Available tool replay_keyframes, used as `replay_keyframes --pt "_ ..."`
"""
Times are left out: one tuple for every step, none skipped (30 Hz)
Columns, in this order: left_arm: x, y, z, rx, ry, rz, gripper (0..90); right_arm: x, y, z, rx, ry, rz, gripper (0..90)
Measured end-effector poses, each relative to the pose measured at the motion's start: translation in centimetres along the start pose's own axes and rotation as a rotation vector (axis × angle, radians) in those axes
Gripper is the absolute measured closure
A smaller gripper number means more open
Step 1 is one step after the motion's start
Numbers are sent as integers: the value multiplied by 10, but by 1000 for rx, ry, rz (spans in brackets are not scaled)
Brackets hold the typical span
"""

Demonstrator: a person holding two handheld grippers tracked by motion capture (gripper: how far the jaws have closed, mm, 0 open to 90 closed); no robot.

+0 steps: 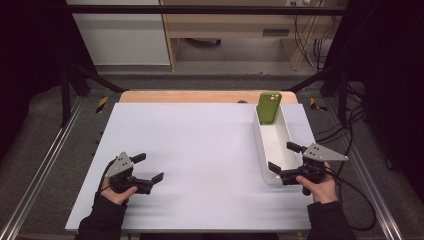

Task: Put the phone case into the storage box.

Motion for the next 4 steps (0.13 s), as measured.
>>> replay_keyframes --pt "0 0 0 1 -1 0 3 1 2 3 -4 0 5 7" --pt "0 0 -1 2 -1 0 3 2 3 5 -3 4 10 7" --pt "0 0 -1 3 -2 -1 3 2 4 6 -4 5 11 7" --pt "0 1 -2 5 -2 -2 2 3 5 8 -4 7 12 7"
Point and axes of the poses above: each handheld gripper's, and its own axes: y roughly backward along the jaws, z roughly out of its underside, x roughly to its right, the point moved 10 cm from there along -y, roughly forward along the jaws, and after that the axes turned 8 degrees about -y, right-handed, at the moved point
